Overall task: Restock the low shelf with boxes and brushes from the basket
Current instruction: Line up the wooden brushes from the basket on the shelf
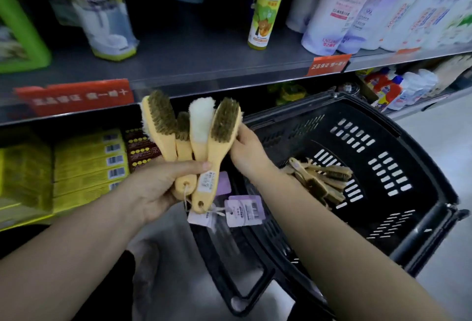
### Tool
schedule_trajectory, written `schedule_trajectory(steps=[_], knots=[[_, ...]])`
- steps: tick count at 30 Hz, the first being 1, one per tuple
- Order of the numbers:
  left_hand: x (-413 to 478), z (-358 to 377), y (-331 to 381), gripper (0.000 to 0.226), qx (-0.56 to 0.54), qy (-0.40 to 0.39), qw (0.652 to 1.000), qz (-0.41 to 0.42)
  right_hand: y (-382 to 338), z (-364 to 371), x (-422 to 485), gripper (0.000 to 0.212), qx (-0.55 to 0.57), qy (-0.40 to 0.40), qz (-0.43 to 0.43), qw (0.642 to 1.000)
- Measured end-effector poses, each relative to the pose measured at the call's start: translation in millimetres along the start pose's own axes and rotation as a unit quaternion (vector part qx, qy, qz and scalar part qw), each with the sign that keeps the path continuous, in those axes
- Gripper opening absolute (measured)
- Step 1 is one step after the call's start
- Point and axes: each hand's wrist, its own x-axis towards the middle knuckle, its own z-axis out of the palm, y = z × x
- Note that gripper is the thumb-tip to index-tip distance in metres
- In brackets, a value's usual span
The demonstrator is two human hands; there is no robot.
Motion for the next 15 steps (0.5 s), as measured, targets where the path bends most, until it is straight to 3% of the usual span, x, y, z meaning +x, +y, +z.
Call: schedule_trajectory(steps=[2, 4, 9, 15], knots=[[-5, -8, -6, 0.038, -0.002, 0.020, 1.000, -0.013, 7, 10, 11, 0.040, -0.250, -0.043, -0.058, 0.966], [-7, -13, -10, 0.035, -0.027, 0.031, 0.999, -0.029, 8, 12, 13, 0.049, -0.358, -0.043, -0.100, 0.927], [-1, -27, -17, 0.033, -0.084, 0.062, 0.994, -0.035, 8, 0, 5, 0.023, -0.354, -0.047, -0.154, 0.921], [17, -25, -25, 0.012, -0.089, 0.092, 0.990, -0.066, 26, -26, -28, 0.022, -0.315, -0.087, -0.182, 0.928]])
